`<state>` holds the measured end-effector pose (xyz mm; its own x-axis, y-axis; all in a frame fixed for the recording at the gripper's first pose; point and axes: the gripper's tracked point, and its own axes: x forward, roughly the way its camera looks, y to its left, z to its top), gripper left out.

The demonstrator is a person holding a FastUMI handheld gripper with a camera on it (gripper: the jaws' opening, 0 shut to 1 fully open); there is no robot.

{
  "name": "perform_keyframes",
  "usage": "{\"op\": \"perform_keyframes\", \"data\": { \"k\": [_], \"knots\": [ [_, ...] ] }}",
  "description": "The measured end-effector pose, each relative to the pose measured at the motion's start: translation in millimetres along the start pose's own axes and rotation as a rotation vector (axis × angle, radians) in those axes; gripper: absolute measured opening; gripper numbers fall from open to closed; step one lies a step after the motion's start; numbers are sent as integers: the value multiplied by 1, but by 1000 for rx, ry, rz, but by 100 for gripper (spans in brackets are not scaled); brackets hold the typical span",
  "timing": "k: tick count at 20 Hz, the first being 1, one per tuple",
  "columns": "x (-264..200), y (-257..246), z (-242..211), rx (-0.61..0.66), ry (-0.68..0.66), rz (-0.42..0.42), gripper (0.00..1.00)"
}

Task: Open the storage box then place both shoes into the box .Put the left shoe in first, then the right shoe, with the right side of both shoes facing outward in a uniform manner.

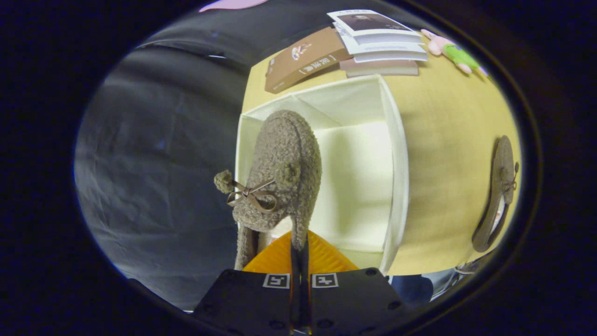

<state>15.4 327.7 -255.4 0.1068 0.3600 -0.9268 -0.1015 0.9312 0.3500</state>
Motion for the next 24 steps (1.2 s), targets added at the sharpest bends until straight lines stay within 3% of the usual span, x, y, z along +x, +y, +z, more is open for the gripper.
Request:
{"op": "perform_keyframes", "data": {
  "k": [3,10,13,17,24],
  "knots": [
    [19,-6,-3,-6,23,-42,3],
    [58,0,-4,15,42,-54,3],
    [67,-8,0,22,41,-92,4],
    [67,-6,0,25,48,-84,4],
    [39,29,3,54,61,110,66]
  ]
}}
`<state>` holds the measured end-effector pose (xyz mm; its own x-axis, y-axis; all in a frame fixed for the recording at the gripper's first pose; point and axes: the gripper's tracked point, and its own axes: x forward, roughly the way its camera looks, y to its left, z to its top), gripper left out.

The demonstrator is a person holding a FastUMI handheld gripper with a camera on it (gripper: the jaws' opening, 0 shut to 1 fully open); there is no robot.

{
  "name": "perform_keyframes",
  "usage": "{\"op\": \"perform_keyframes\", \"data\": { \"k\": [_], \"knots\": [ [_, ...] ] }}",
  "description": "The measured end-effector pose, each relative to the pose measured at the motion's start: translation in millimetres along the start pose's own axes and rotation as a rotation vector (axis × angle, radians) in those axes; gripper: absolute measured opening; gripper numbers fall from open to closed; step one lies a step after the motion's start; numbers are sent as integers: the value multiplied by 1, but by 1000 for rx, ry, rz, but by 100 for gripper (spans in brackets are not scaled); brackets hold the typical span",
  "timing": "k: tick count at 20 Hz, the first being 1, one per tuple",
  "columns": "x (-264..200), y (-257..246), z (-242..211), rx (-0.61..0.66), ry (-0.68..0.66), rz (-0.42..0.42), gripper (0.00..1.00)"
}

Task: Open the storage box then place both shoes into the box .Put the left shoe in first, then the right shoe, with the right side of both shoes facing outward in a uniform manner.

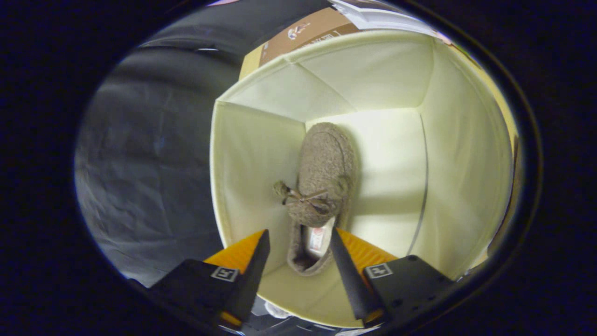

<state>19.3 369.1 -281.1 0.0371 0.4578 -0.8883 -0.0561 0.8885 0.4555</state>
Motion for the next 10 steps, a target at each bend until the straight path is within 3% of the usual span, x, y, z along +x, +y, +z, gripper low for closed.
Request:
{"op": "perform_keyframes", "data": {
  "k": [4,10],
  "knots": [
    [-30,18,-6,12,35,106,100],
    [-97,12,-8,-5,28,217,100]
  ]
}}
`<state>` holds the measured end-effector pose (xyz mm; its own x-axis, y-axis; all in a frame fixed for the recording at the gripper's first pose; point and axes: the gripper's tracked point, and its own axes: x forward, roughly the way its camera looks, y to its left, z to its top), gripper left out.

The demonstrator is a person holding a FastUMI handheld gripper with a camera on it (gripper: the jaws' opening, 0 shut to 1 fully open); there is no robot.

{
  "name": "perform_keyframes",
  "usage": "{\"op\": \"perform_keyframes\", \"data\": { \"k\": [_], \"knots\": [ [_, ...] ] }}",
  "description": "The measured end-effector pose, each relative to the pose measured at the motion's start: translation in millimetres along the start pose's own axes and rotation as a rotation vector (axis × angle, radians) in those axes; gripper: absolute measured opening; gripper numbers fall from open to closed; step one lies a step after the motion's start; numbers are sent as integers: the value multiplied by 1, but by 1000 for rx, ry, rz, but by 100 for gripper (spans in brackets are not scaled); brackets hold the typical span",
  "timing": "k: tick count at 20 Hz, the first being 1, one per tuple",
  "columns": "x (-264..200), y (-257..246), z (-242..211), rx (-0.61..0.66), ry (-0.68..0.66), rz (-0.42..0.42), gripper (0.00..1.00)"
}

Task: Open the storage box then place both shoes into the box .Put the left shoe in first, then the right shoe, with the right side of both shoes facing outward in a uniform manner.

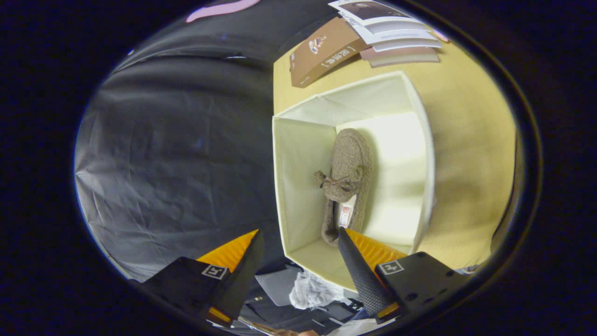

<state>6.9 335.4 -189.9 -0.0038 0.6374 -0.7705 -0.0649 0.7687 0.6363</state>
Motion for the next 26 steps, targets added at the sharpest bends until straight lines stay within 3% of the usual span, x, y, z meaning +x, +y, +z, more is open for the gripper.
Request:
{"op": "perform_keyframes", "data": {
  "k": [6,9,14,18,22,26],
  "knots": [
    [-89,-3,-22,-34,-69,85,100],
    [-131,-16,-36,-91,-135,77,100],
    [-191,-63,-46,-171,-274,-23,100],
    [-225,-126,-43,-149,-355,-161,100],
    [-245,-207,-39,-136,-348,-357,100],
    [-244,-264,-37,-92,-314,-443,100]
  ]
}}
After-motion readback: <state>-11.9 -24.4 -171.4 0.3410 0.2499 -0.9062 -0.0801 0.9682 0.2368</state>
